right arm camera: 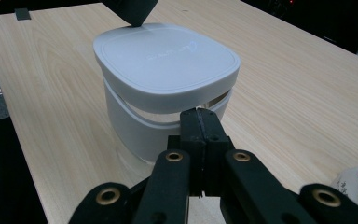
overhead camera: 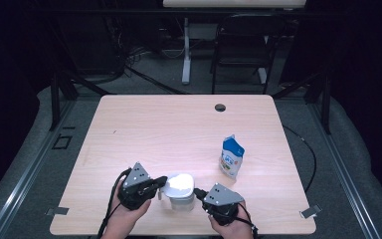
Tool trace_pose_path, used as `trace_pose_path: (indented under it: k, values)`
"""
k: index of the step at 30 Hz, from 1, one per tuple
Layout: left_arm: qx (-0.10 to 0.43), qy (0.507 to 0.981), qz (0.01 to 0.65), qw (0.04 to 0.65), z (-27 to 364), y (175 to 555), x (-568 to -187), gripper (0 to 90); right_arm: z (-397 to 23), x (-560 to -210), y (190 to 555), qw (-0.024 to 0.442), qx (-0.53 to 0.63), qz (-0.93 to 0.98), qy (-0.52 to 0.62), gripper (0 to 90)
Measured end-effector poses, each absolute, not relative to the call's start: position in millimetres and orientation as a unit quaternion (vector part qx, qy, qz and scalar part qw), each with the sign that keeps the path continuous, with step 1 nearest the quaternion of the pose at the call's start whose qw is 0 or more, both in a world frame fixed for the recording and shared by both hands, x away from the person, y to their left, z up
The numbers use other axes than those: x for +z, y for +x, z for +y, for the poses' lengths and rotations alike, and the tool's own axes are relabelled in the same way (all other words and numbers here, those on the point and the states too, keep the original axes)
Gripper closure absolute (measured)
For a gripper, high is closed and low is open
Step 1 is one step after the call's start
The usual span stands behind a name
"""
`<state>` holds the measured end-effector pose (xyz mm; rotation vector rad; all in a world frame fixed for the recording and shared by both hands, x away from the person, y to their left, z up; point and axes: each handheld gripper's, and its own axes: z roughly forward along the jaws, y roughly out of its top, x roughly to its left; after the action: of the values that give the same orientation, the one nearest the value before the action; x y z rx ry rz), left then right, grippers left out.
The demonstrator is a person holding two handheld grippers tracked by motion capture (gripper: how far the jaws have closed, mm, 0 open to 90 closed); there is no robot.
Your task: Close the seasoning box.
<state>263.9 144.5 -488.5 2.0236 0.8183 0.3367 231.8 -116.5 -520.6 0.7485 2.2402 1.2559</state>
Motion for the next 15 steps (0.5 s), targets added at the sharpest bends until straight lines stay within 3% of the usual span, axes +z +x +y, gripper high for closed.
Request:
trace_pose_path:
  k: [15]
  values:
    - [0.137,0.819,0.331,0.447,146.3,264.8,-488.8,90.0,-112.8,-512.0,231.1,0.234,0.459,0.816,0.263,90.0]
